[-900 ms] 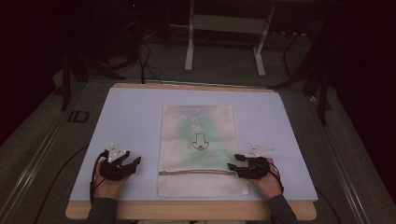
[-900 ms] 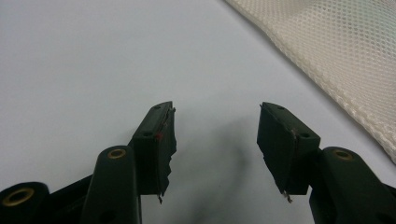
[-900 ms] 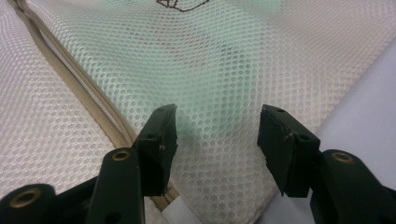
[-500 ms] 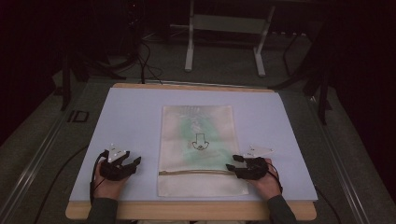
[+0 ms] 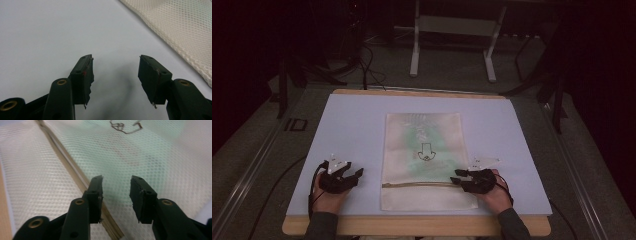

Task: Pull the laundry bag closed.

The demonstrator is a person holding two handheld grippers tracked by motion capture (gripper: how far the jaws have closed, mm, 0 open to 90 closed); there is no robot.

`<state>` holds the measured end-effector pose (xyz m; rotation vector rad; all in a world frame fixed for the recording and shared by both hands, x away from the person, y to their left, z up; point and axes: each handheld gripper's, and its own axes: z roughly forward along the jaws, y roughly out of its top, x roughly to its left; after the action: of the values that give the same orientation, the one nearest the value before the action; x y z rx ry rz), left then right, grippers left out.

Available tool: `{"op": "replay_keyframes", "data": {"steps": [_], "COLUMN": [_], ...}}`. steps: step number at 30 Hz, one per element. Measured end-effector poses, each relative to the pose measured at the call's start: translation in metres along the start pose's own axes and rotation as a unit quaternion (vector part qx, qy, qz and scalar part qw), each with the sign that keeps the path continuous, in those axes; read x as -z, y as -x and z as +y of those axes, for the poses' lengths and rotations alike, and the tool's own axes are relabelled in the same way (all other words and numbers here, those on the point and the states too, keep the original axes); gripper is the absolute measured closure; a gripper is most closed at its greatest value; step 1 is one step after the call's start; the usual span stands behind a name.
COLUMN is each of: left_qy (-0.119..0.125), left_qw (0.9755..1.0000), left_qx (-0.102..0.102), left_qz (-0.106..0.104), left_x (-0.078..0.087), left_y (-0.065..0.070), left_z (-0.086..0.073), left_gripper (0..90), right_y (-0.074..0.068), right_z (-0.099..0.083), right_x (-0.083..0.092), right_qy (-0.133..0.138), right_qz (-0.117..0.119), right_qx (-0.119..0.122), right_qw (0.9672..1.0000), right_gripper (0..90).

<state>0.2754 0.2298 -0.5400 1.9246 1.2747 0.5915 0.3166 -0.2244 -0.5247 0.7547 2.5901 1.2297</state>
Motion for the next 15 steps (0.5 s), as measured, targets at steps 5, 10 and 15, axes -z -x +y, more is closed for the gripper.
{"op": "replay_keyframes", "data": {"steps": [5, 10, 15], "left_qy": [0.001, 0.001, 0.002], "left_qw": [1.0000, 1.0000, 1.0000], "left_qx": [0.002, 0.002, 0.001], "left_qz": [-0.001, -0.002, -0.002], "left_x": [0.000, 0.000, 0.000], "left_y": [0.000, 0.000, 0.000], "left_z": [0.000, 0.000, 0.000], "left_gripper": [44.8, 44.7, 44.6], "right_y": [-0.006, -0.012, -0.017], "right_z": [0.012, 0.024, 0.035], "right_x": [-0.006, -0.012, -0.020], "right_qy": [-0.008, -0.012, -0.020], "right_qz": [0.018, 0.030, 0.041], "right_qx": [0.027, 0.047, 0.059], "right_qw": [0.9995, 0.9983, 0.9972], "right_gripper": [68.5, 72.7, 76.6]}}
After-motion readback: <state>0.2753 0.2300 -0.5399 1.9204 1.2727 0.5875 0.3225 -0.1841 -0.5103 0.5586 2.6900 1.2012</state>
